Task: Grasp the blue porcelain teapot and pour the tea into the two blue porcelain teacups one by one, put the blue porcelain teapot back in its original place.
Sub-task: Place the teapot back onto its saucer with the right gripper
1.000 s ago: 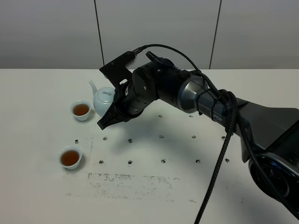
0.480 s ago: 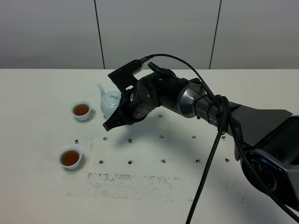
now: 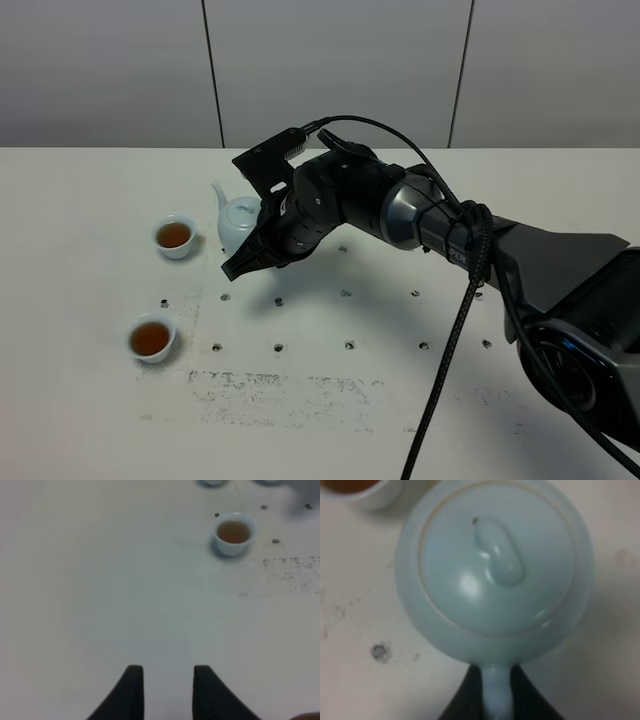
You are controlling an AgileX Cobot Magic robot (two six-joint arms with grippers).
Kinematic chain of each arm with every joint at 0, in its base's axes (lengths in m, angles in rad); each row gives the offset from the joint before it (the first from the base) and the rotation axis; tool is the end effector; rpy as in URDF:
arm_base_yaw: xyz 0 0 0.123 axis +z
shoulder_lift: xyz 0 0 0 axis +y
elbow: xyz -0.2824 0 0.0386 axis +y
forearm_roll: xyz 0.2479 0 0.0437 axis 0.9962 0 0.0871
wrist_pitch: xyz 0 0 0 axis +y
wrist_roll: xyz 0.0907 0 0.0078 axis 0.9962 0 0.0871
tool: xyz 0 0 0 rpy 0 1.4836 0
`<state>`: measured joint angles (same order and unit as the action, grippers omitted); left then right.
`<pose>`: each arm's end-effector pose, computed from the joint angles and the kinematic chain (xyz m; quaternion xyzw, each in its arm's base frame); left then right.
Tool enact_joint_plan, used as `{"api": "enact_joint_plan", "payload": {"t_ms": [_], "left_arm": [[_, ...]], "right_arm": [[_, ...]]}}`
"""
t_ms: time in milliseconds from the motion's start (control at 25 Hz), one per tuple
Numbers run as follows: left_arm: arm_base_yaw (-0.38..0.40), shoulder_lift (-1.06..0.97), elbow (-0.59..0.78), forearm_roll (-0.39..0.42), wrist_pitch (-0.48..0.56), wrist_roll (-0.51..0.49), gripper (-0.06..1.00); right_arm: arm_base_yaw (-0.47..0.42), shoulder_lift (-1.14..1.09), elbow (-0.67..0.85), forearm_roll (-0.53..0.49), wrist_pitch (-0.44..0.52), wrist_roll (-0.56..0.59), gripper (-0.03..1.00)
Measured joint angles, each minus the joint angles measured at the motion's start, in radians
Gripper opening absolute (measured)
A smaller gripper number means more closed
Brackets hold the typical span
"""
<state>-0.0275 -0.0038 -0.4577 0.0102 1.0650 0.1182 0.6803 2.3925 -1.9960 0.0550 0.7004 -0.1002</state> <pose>-0.0009 0.0008 0.2650 0.0628 0.8619 0.0279 0.5024 0.4076 0.3340 0.1546 -0.3513 0.8941 0.1011 0.2587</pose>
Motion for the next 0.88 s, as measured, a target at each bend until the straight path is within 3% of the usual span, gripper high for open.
{"api": "enact_joint_plan", "payload": {"t_ms": [400, 680, 880], "left_arm": [[0.0, 0.0, 0.0, 0.0, 0.0, 0.0, 0.3], [0.0, 0.0, 0.0, 0.0, 0.0, 0.0, 0.3], [0.0, 0.0, 0.0, 0.0, 0.0, 0.0, 0.3]], "right_arm": [[-0.004, -0.1, 0.024, 0.002, 0.039, 0.0, 0.07], [-0.011, -0.225, 0.25, 0.012, -0.061, 0.0, 0.07], [-0.032, -0.304, 0.422, 0.015, -0.073, 0.0, 0.07]]}}
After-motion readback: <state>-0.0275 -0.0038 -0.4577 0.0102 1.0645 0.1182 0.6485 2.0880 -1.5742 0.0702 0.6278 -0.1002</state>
